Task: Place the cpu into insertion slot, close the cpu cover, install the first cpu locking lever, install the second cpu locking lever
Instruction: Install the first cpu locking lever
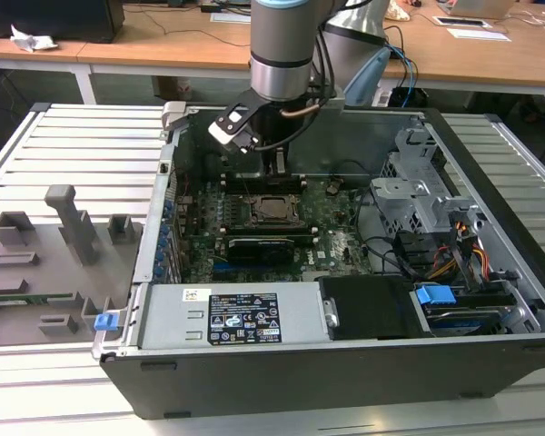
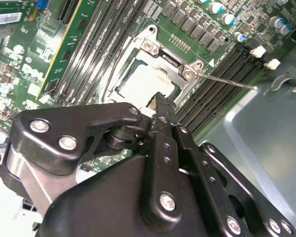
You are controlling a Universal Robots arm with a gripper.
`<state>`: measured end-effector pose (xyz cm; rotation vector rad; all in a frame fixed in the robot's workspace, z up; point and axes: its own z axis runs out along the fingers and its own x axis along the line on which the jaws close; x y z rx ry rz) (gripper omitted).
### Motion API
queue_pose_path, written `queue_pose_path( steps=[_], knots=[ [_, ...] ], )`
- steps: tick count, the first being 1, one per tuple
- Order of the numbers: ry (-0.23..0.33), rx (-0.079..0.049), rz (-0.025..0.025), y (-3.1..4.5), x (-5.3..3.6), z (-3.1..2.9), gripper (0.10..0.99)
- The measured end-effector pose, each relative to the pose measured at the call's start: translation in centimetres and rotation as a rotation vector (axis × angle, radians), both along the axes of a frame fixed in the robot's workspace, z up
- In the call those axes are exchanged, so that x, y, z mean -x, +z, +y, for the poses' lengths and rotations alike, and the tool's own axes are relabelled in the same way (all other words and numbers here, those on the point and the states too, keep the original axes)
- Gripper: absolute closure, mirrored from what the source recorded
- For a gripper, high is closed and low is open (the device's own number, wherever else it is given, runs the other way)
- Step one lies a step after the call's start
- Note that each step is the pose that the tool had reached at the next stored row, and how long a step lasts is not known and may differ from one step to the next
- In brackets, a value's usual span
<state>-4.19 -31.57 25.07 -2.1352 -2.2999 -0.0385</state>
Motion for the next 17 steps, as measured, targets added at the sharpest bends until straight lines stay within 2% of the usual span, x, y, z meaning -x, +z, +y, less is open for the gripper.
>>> queue_pose_path(
  steps=[6, 8, 10, 15, 17],
  knots=[
    [0.0, 0.002, 0.0, 1.64, 0.0, 0.01, 0.98],
    [0.0, 0.002, 0.0, 2.45, 0.0, 0.01, 0.98],
    [0.005, 0.002, -0.0002, 2.55, 0.0, 0.01, 0.98],
    [0.102, 0.005, 0.0002, 2.49, 0.0, 0.01, 0.98],
    [0.181, 0.005, 0.0, 2.48, 0.0, 0.01, 0.98]
  ],
)
